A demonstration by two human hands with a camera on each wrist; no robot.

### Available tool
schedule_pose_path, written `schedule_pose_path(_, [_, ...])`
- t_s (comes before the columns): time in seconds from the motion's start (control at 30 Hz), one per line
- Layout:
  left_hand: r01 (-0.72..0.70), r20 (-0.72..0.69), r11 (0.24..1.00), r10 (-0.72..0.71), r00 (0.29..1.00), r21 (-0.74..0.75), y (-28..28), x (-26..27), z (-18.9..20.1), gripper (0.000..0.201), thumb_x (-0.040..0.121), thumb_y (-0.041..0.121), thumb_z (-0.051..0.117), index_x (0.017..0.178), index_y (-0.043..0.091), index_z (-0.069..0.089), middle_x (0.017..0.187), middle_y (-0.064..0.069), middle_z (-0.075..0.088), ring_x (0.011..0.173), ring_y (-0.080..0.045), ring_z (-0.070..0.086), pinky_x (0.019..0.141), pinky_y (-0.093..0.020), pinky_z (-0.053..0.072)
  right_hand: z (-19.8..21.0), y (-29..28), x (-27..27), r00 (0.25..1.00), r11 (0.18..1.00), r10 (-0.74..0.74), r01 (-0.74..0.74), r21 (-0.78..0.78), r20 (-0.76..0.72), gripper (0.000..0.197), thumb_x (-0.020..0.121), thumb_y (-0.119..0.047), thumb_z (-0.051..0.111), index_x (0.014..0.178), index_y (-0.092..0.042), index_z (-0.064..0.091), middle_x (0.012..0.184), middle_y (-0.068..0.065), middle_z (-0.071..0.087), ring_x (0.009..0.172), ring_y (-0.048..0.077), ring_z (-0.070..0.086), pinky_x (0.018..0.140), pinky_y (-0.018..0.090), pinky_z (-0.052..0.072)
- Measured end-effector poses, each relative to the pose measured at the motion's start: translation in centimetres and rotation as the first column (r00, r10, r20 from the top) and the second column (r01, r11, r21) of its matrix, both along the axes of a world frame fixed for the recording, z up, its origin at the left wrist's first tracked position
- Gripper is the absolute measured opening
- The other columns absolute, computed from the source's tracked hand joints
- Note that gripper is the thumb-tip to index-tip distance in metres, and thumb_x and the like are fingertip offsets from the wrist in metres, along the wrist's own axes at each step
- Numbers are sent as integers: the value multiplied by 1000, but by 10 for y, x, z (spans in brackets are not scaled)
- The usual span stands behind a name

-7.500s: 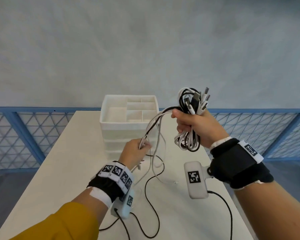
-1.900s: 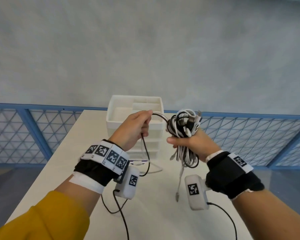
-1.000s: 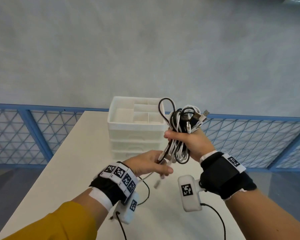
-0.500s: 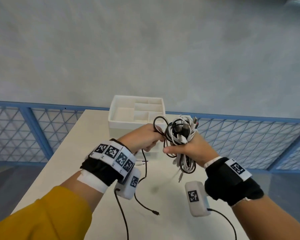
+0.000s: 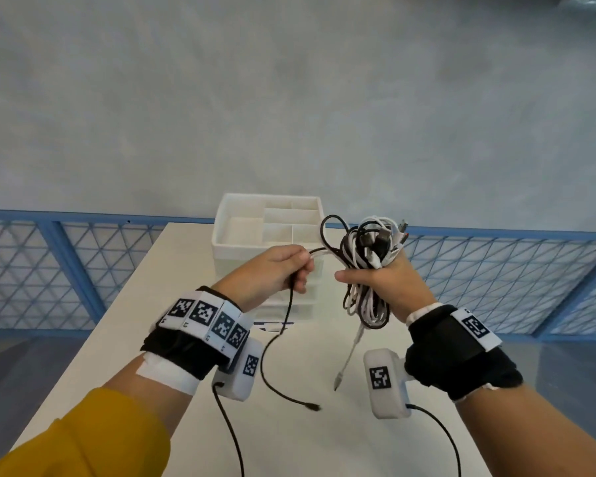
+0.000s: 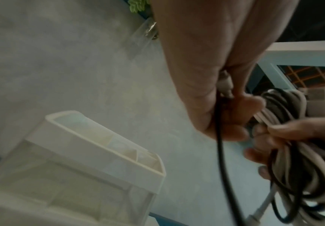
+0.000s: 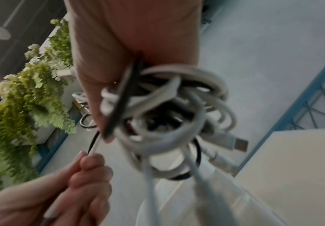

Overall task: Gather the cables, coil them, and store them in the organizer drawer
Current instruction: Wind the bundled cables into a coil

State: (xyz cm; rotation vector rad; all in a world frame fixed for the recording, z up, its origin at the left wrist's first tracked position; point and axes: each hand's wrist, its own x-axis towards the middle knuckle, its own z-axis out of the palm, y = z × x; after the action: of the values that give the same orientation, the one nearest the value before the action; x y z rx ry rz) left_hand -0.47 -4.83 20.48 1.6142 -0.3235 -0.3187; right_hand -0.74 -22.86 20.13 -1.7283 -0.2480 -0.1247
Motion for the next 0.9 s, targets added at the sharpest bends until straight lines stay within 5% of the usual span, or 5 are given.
schedule_pose_path(0.23, [-44,-25,959,39,999,-280,-27,-9,-4,30,99,19,22,109,25,50,105,10,60,87,10,60,74,-7,49,-5,29,-3,995,974,91,-79,214,-50,42,67,14,67,105,-2,65,105,20,70,96,25,67,87,36,54])
schedule_pose_path(0.5, [-67,71,950,93,993,-306,-37,-8,-12,35,98,35,18,119,46,44,129,9,54,123,-5,48,109,-26,35,1,25,-6,929,902,306,-215,373,-206,31,74,14,59,98,-5,66,79,7,71,76,21,68,67,32,59])
schedule_pose_path(0.73, [-309,627,914,80,775,264,-31,7,-28,61,74,76,6,132,61,6,157,1,3,145,-17,5,119,-48,13,4,22,-7,942,917,273,-194,349,-194,31,73,20,51,96,2,64,80,16,66,71,26,67,62,38,58])
schedule_pose_path(0.8, [-333,633,863,19,774,380,-28,10,-26,70,70,78,2,136,54,0,157,3,0,145,-16,2,119,-44,9,1,23,-7,957,921,233,-159,356,-174,32,73,19,53,96,1,64,80,13,68,74,25,67,64,36,59])
schedule_pose_path(0.9, [-73,384,965,-30,923,252,-26,4,-22,65,69,75,13,131,59,-1,154,4,15,142,-9,11,117,-32,11,0,22,-7,974,934,189,-140,328,-124,29,73,16,58,89,-6,67,73,1,72,74,15,69,65,27,58])
